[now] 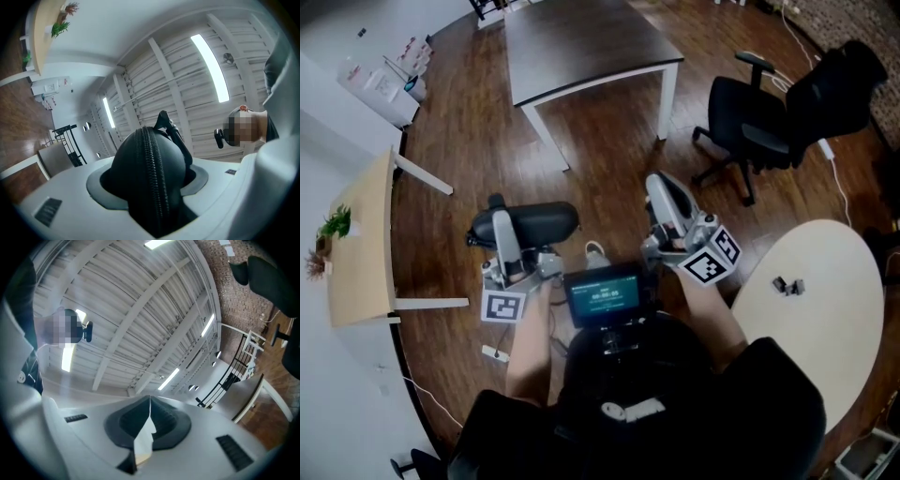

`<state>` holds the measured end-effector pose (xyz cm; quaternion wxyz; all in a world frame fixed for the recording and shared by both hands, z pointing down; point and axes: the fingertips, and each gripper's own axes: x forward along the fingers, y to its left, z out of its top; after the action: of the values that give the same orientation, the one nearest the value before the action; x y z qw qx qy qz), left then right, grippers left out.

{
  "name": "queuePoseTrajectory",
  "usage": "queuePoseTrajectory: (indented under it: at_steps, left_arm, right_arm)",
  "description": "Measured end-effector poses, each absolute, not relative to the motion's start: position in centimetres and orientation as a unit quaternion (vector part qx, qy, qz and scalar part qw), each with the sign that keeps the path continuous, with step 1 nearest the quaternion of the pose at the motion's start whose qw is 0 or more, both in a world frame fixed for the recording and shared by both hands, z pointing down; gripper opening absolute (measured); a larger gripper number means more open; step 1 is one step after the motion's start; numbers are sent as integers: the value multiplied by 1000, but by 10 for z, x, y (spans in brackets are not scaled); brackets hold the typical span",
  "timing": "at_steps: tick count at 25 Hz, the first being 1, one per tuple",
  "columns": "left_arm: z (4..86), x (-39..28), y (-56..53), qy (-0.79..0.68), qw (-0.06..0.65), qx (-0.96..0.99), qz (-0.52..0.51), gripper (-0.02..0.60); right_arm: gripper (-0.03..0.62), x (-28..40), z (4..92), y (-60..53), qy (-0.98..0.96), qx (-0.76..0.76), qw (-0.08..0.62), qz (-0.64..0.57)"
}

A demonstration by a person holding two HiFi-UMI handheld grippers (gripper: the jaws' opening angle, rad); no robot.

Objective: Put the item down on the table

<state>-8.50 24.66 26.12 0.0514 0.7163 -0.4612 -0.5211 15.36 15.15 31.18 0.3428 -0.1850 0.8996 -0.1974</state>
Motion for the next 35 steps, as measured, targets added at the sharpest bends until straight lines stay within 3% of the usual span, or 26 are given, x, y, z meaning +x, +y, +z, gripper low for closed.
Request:
queuePoseTrajectory:
  at_steps: [5, 14, 35]
  left_arm:
    - [269, -92, 240, -455, 50, 715, -528, 264]
    - [290, -153, 129, -471, 69, 701, -531, 264]
    - [285, -307, -19, -466, 77, 696, -541, 264]
  right_arm:
    - [9, 149, 320, 149, 899, -187, 343, -198]
    - [9, 93, 329, 37, 901, -199, 323, -211]
    - [9, -57, 310, -102, 915, -213, 287, -188]
